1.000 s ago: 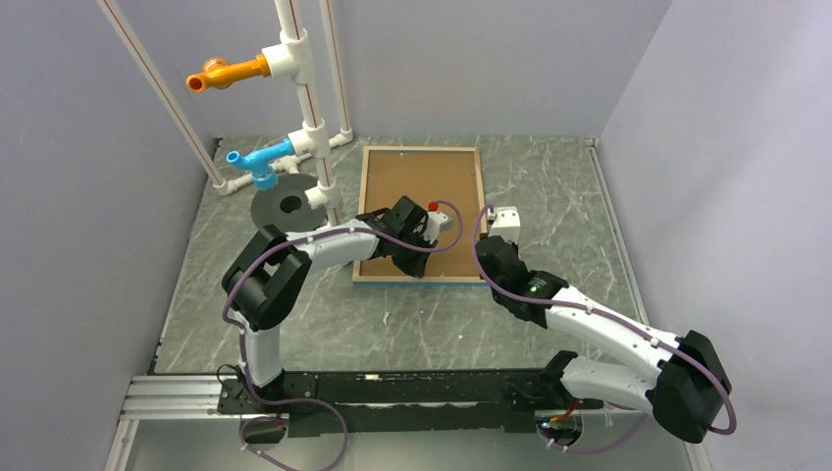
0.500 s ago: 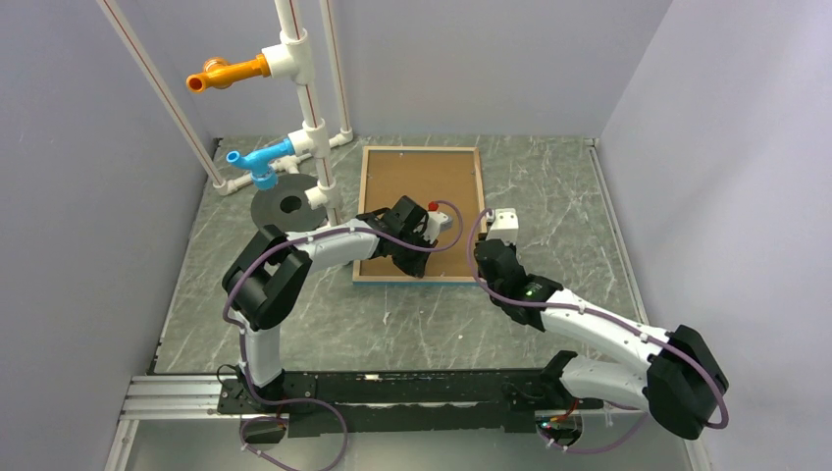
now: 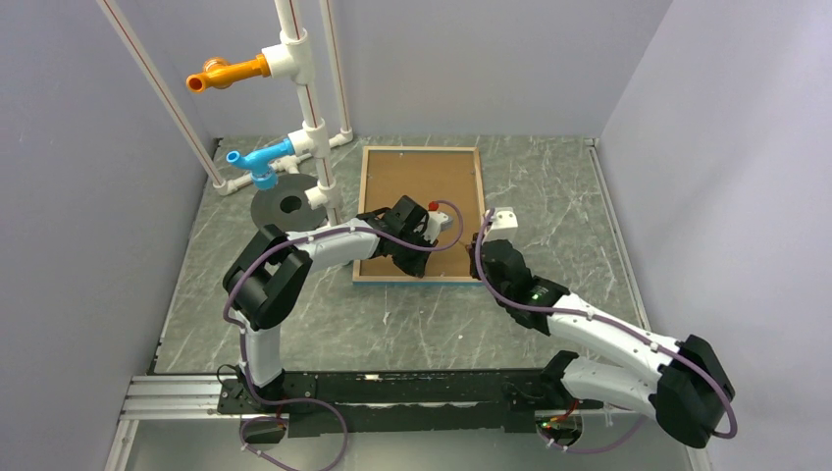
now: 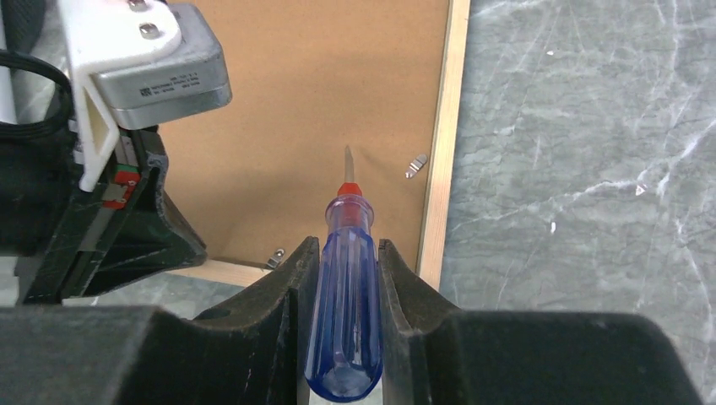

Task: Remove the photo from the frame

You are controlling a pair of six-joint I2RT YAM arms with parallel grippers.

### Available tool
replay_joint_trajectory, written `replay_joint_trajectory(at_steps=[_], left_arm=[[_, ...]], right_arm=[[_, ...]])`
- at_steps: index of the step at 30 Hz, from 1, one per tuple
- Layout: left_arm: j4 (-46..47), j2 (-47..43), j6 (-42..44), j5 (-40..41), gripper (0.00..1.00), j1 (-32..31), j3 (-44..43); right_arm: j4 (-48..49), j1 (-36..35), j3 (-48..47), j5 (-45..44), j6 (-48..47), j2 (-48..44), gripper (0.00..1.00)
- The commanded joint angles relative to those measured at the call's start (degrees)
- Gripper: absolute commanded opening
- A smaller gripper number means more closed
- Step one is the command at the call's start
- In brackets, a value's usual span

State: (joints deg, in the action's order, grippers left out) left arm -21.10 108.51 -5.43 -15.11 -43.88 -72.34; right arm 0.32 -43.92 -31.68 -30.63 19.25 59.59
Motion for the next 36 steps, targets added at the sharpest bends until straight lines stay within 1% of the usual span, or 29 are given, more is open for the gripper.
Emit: replay_joint_trajectory(at_steps=[1,5,14,20,24,36], left_arm=[[-1.72,1.23,-0.01,0.00,0.00,-0.74,-0.82],[-1.75,1.07,-0.02,-0.03,0.00,-0.73,-0.88],[-1.80,1.22,-0.02,0.08,0.00,-0.74,-0.88],[-1.77,1.35,-0.02,0.08,0.00,-0.72,-0.81],[-1.74,1.31,-0.02,0.13,0.00,-0.77,-0.71],[-1.72,1.07,0.07,0.14,0.00,-0.85,-0.81]], right_arm=[[-3.69,-0.08,-4.37,-1.97,1.63,-3.93,0.00],[-9.81,-0.10,-5.67,-4.56,2.85,-3.99,0.00],[-15.72,-0.11,-4.73,-8.67,5.40,-4.96,0.00],[-13.82,-0.09,-3.19,-8.83,4.48,-5.18,0.00],[-10.54,0.04,-1.86,-7.88,3.68,-4.49,0.00],[-6.09,1.03,-1.97,-7.23,2.84,-0.67,0.00]])
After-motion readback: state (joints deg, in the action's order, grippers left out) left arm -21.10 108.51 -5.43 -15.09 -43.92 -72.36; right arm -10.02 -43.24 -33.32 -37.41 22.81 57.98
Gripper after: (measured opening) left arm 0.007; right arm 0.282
